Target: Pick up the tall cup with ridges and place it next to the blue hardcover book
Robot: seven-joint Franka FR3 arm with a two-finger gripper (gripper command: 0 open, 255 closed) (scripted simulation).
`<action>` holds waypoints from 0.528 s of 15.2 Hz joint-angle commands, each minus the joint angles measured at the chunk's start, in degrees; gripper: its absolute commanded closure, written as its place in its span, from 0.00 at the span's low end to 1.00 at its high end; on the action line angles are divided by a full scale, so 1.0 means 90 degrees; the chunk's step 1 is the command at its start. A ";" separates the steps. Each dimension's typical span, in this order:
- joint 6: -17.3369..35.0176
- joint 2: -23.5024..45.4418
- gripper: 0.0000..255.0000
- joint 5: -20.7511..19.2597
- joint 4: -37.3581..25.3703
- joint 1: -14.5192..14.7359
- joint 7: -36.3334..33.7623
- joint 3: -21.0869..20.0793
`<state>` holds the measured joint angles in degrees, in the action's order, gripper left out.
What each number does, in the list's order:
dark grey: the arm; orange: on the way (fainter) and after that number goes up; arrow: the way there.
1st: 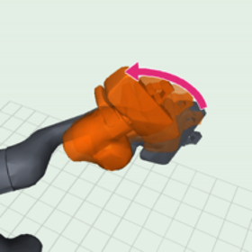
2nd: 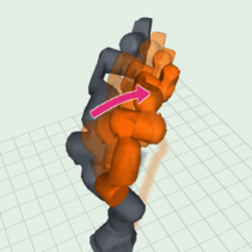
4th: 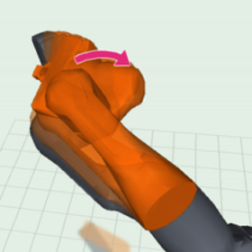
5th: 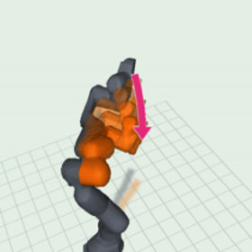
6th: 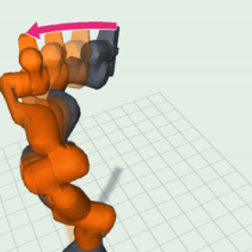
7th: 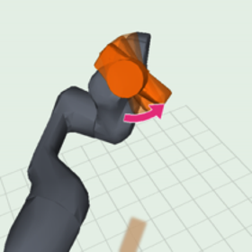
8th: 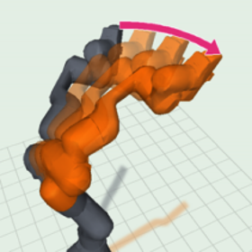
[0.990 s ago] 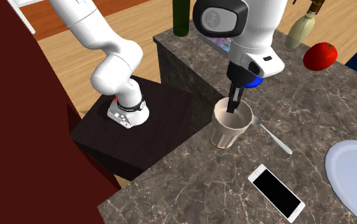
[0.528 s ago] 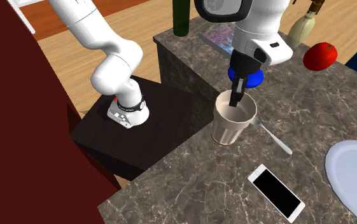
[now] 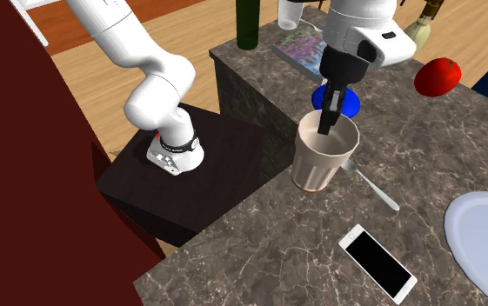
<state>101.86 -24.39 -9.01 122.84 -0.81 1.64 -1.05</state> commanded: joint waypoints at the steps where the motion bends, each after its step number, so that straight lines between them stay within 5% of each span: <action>1: -0.0182 0.0019 1.00 0.0008 -0.0205 0.0003 0.0018 -0.0010; 8: -0.0766 0.0119 1.00 0.0023 -0.0893 0.0000 0.0099 -0.0024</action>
<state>95.64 -23.55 -8.83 115.72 -0.84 2.53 -1.18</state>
